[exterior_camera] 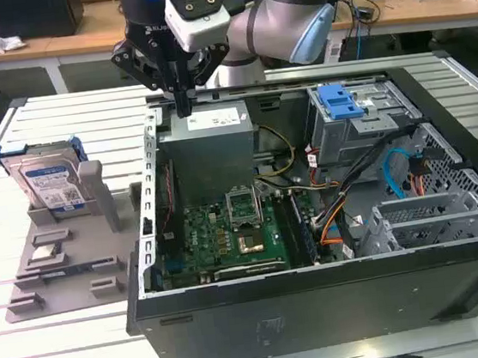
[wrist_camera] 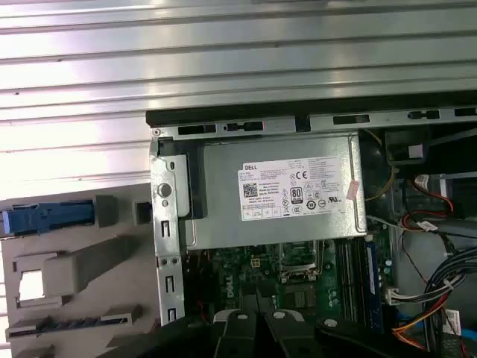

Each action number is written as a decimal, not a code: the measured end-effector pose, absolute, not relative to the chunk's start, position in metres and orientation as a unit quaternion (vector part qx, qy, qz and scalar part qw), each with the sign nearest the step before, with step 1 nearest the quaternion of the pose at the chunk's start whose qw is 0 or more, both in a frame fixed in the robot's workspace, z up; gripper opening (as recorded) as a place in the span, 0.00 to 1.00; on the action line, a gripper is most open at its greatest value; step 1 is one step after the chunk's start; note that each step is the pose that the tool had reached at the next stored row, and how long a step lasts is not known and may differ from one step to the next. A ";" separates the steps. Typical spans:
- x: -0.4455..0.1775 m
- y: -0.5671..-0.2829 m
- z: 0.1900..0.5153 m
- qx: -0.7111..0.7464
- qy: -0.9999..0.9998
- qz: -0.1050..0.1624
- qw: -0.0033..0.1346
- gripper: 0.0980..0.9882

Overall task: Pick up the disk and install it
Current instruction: 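Reach for the disk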

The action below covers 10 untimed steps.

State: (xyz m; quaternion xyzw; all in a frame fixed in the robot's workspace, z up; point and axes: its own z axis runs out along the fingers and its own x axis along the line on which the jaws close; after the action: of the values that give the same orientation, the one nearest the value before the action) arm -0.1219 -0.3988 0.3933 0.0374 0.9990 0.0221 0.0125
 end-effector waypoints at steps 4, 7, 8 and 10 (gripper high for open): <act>-0.134 -0.399 0.393 0.037 0.999 0.022 0.012 0.01; -0.142 -0.399 0.393 0.037 0.999 0.022 0.012 0.01; -0.143 -0.399 0.393 0.037 0.999 0.022 0.012 0.01; -0.148 -0.399 0.393 0.037 0.999 0.022 0.012 0.01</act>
State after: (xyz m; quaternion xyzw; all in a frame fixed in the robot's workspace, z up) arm -0.1481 -0.3988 0.3933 0.0374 0.9990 0.0221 0.0125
